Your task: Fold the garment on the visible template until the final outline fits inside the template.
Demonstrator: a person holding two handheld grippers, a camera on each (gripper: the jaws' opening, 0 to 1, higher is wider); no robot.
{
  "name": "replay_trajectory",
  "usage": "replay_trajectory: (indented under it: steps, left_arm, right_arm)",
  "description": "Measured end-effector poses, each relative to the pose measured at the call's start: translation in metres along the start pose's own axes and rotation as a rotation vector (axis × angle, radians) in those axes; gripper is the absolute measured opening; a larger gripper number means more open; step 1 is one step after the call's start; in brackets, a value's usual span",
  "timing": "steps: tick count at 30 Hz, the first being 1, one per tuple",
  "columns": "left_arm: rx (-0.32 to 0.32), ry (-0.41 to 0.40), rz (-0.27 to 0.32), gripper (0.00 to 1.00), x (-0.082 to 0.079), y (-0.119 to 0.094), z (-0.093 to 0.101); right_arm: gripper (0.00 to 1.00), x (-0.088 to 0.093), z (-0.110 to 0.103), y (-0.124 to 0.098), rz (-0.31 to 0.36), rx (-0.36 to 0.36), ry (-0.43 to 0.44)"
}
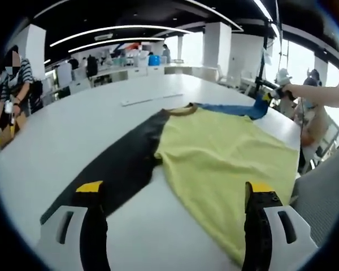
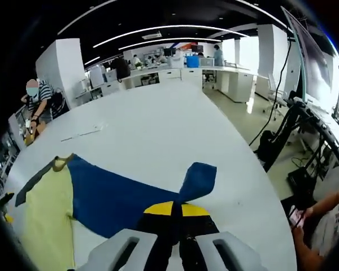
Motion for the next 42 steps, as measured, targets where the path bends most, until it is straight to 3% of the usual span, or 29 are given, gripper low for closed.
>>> replay_trajectory:
  steps: [3,9,13,19,22,42]
  left_arm:
    - [0.027,-0.057,0.022,0.99,-0.002,-0.002,0.002]
    - [0.040,-0.056,0.037,0.99,-0.010,-0.004,0.002]
    - [0.043,-0.040,0.038,0.99,-0.012,-0.005,0.002]
    - [0.060,-0.029,0.032,0.99,-0.011,-0.007,0.004]
    - [0.068,-0.029,0.034,0.99,-0.009,-0.009,0.006]
    - [0.135,0.027,0.033,0.99,-0.009,-0.016,0.019]
  right_arm:
    - [0.00,-0.005,-0.010,0.000,0.009,-0.016,-0.010]
    - [0.00,-0.016,-0.028,0.002,0.020,-0.057,-0.045]
    - [0.00,-0.027,-0.024,0.014,0.027,-0.084,-0.050]
    - [0.00,-0.035,-0.044,0.014,0.029,-0.120,-0.082]
    - [0.00,-0.038,-0.043,0.017,0.029,-0.137,-0.081]
    - [0.00,-0.057,-0.111,0.023,0.036,-0.260,-0.136]
Point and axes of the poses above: the point that each gripper's makers call its tool centre point, and the gripper's own axes: y roughly forward along the fingers, z roughly to its right, x roughly out of its underside, the point moved 10 cm from there along -y, roughly backward along the fingers, and after that the axes turned 1 degree about -y, right-handed, at the moved point
